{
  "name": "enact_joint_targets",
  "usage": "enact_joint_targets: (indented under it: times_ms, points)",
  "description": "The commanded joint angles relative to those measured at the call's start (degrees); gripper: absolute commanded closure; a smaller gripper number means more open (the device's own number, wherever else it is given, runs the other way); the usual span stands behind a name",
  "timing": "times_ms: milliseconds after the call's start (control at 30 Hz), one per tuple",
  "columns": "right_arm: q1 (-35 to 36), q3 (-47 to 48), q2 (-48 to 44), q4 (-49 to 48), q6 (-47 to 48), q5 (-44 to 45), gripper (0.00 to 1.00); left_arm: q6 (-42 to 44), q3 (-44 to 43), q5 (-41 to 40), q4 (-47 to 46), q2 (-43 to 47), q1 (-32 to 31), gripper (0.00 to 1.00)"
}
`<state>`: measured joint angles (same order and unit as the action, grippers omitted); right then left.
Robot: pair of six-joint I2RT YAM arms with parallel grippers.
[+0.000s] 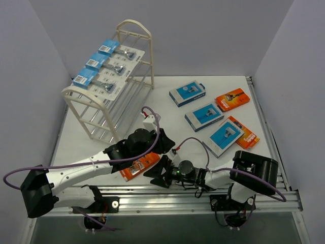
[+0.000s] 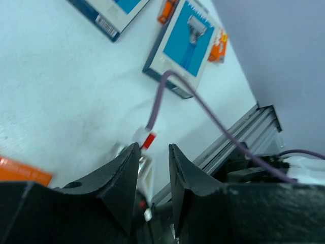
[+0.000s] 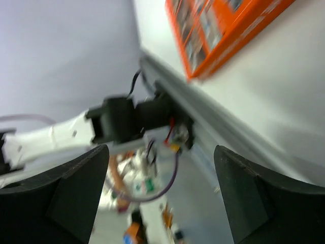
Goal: Place and organize the shaving razors onto the shelf
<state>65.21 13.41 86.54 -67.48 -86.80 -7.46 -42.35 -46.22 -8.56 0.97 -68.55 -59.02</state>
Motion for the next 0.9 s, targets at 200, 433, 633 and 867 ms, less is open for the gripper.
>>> enact_joint_targets:
  times_ms: [200,433,633,867]
  points:
    - [3.6,0.5,0.1,-21.8,-2.6,-6.7,0.2,0.7,-1.4,-2.3,-3.6,4.7,-0.2,0.59]
    - [3.8,4.7,-10.3,6.9,7.2,-2.4,0.16,-1.2,2.5,-8.8,7.9,13.8,0.1,0.47]
    - [3.4,12.0,-19.0,34.0,15.6,8.8,0.12,-9.4,7.8,-13.9,20.3,19.7,1.9,0.44]
    - [0.3,14.4,-15.3,36.5,18.4,9.6,0.11,-14.3,12.0,-14.2,27.1,22.2,6.4,0.44]
